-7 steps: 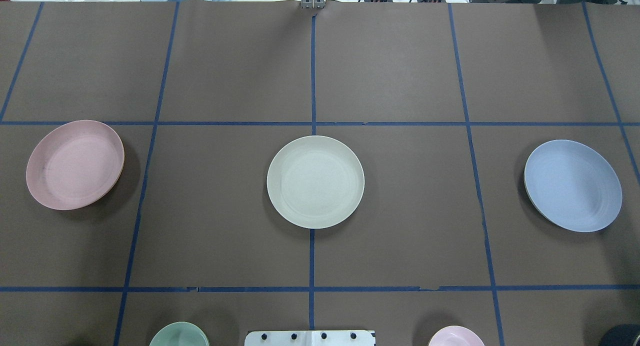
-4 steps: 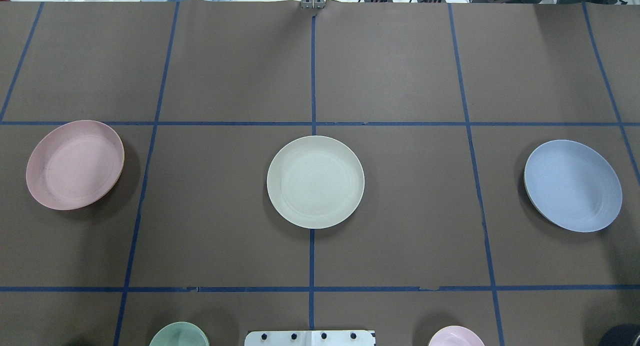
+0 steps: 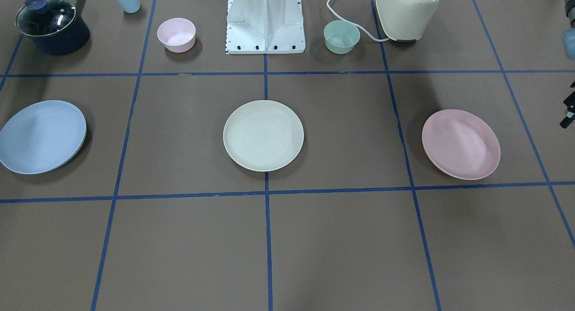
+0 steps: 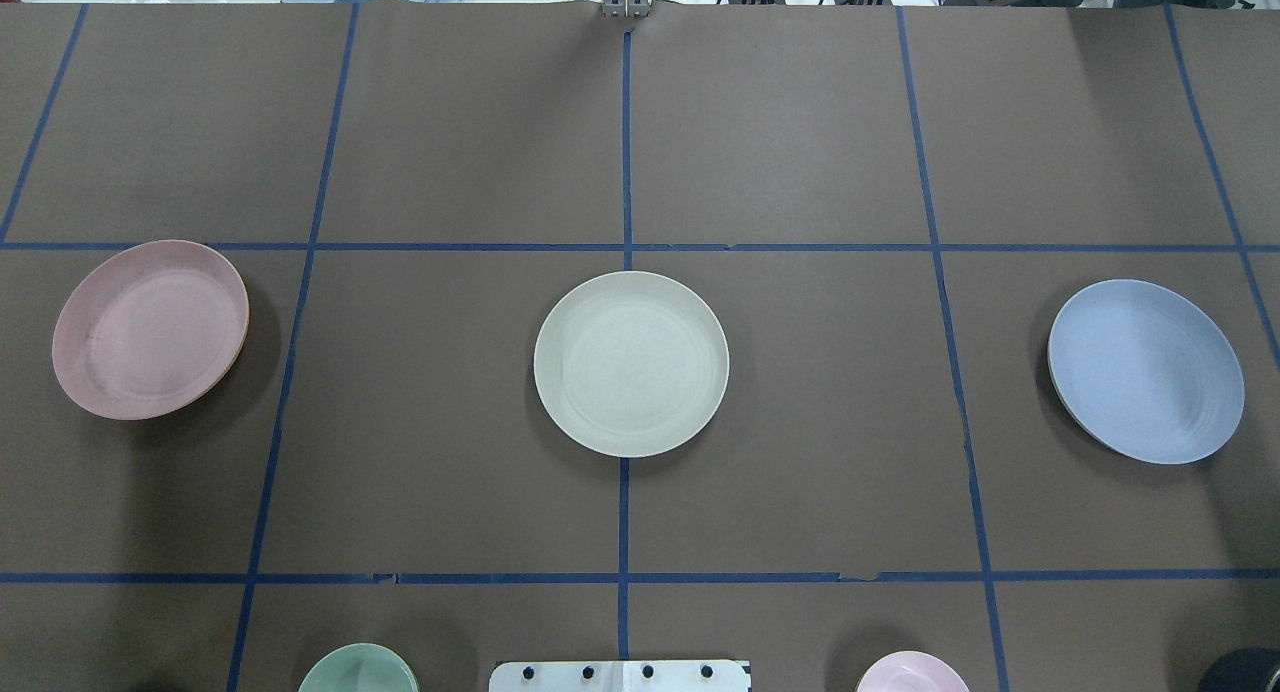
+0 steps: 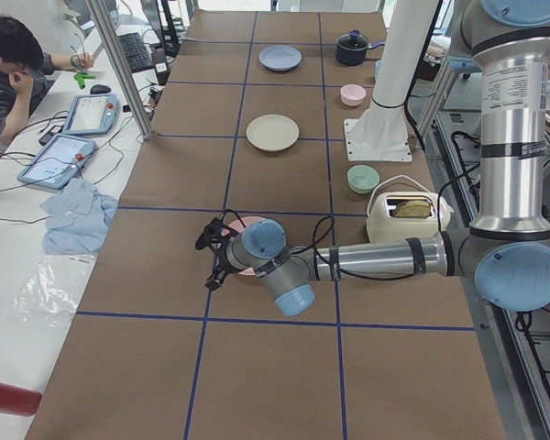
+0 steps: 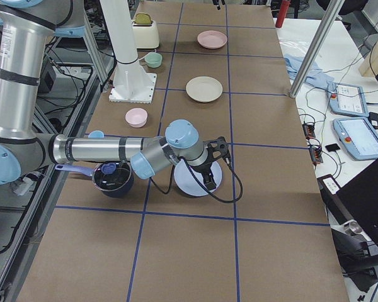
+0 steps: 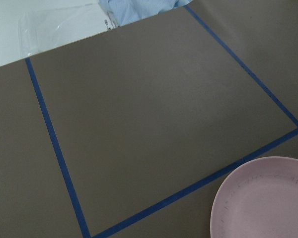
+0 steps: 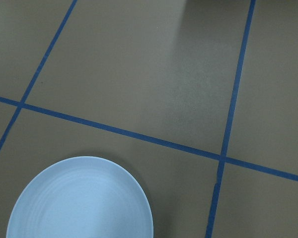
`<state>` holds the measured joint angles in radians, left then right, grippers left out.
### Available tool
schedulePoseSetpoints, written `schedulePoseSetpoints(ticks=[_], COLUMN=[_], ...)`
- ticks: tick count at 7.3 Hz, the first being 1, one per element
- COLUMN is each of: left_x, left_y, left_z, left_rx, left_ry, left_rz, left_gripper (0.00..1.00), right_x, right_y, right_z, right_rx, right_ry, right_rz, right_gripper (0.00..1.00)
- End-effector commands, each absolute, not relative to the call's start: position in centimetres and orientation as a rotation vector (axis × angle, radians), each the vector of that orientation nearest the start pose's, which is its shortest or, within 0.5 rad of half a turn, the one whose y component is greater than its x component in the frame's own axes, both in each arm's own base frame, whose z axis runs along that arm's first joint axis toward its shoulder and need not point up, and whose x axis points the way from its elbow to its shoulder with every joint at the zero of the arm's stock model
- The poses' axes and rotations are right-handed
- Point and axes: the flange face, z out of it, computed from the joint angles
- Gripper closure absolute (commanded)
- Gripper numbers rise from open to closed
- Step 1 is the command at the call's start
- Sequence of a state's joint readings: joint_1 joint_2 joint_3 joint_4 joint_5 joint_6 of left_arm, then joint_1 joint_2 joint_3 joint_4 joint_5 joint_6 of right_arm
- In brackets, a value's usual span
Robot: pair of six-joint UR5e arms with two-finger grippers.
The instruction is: Stack three plates with pink and blue
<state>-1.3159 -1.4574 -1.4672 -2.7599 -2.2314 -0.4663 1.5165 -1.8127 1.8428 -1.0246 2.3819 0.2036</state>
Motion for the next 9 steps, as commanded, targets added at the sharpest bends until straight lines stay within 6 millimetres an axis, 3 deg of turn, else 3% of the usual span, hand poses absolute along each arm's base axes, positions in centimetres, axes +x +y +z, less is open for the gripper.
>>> schedulePoseSetpoints(ticks=[1, 3, 5, 6, 7, 8, 9], left_x=[9.7, 15.0, 18.5, 19.0, 19.1, 19.1, 19.1], left_y=[-43.4, -42.1, -40.9, -40.6, -40.5, -40.5, -40.5], left_z=[65.2, 66.3, 66.9, 66.9, 67.2, 67.3, 67.4], left_rx=[0.622, 0.573, 0.558, 0.558, 0.553, 0.555, 0.553], left_ry=[0.914, 0.927, 0.914, 0.92, 0.918, 0.918, 0.916], left_rz=[-0.048, -0.085, -0.041, -0.029, -0.027, -0.025, -0.024], left_gripper=[0.07, 0.21, 0.3, 0.43, 0.63, 0.9, 1.0], right_x=[3.8, 3.9, 3.9, 3.9, 3.9, 3.9, 3.9], right_y=[-40.8, -40.3, -40.3, -40.2, -40.2, -40.2, -40.2], right_z=[56.8, 57.1, 57.2, 57.2, 57.2, 57.2, 57.2], right_rx=[0.458, 0.46, 0.458, 0.458, 0.458, 0.457, 0.457], right_ry=[-0.853, -0.853, -0.853, -0.852, -0.852, -0.853, -0.853], right_rz=[-0.105, -0.107, -0.107, -0.107, -0.107, -0.106, -0.106], right_gripper=[0.0, 0.0, 0.0, 0.0, 0.0, 0.0, 0.0])
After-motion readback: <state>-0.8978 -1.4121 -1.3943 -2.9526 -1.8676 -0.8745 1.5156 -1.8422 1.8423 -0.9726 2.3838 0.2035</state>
